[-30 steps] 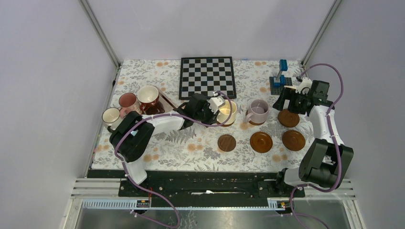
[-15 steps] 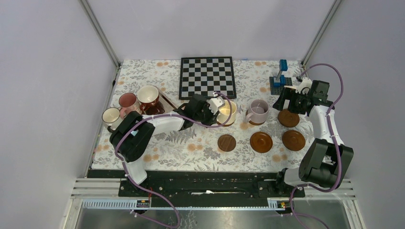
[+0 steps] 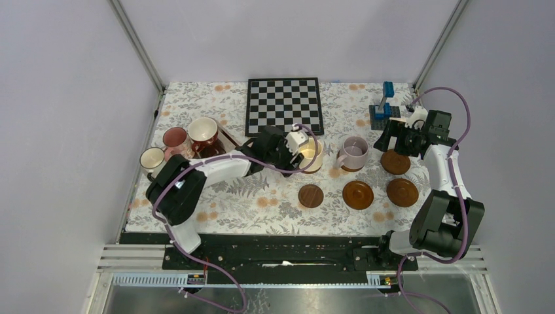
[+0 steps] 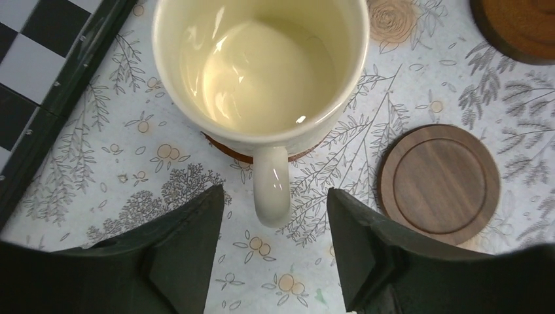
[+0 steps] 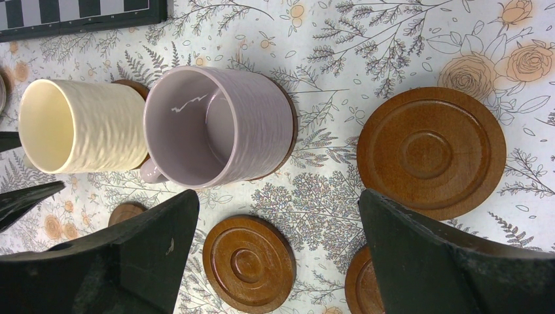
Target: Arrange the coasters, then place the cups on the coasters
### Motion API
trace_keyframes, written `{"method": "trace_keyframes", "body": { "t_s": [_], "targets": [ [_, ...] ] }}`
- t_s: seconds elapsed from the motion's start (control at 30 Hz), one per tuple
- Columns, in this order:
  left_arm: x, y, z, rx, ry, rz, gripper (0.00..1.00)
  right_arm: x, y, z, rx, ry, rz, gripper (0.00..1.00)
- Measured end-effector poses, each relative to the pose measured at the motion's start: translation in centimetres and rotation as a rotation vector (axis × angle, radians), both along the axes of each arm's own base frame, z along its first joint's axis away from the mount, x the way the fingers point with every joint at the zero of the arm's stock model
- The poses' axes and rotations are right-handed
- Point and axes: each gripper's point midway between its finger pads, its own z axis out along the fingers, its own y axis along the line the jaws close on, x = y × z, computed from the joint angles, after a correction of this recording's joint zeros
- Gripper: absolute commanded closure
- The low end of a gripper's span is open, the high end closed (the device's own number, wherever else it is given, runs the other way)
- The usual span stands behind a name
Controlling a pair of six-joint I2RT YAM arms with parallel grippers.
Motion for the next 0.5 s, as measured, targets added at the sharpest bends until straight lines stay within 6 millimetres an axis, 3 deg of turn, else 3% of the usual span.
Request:
{"method": "trace_keyframes", "body": {
  "t_s": [0.1,0.2,0.33,0.5],
  "targets": [
    [0.4,0.3,2.0,0.012,0.003,0.005,0.31,0.0,0.0,0.0,0.001,0.000,0.001,0.00],
    [1.5,1.5,5.7,0.012,-0.006,0.018,0.28,0.0,0.1,0.1,0.005,-0.002,0.005,0.00],
    [3.1,6.5,10.5,0.021,-0.026,0.071,0.26,0.0,0.4,0.2,0.019,-0.007,0.017,0.01],
    [2.9,15.2,12.5,0.067,0.011,0.206,0.25,0.0,0.7,0.3,0.026,-0.012,0.032,0.00]
  ]
}}
